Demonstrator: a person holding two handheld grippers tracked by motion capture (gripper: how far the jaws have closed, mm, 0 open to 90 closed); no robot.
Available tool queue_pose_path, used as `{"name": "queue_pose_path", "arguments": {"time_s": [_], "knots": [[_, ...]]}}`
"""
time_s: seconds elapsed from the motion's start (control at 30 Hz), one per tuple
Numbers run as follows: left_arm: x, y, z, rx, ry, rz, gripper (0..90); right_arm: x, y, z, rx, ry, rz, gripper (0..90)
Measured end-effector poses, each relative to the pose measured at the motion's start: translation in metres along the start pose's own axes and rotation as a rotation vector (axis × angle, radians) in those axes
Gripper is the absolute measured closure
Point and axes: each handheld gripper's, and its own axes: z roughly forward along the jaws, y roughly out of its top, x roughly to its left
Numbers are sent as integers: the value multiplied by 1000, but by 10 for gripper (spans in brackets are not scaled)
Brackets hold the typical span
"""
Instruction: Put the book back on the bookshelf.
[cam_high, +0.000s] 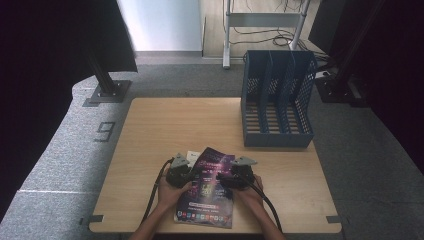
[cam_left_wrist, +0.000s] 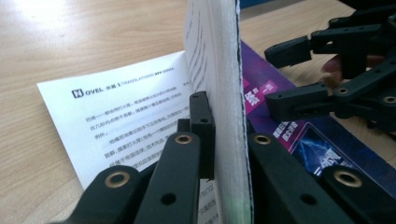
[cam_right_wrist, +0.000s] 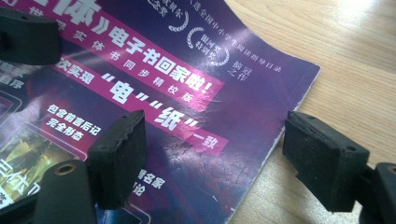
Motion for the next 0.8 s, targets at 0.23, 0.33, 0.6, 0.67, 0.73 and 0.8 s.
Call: {"name": "queue_pose_path", "arguments": {"time_s": [0.23, 0.33, 0.6, 0.67, 0.73, 0.8], "knots": [[-1, 1, -3, -22, -14, 12, 870, 0, 1, -2, -6, -7, -18, 221], [-2, 2, -4, -27, -15, 18, 871, -1, 0, -3, -7, -6, -15, 222], [-5, 4, -6, -45, -18, 33, 871, -3, 1, -7, -9, -10, -13, 228], [-6, 4, -7, -52, -18, 41, 871, -5, 1, -8, -16, -8, -6, 229], [-7, 5, -8, -56, -16, 50, 872, -6, 1, -10, -23, -7, -1, 229], [-8, 6, -10, -62, -16, 58, 872, -7, 1, -10, -25, -6, 0, 229]]}}
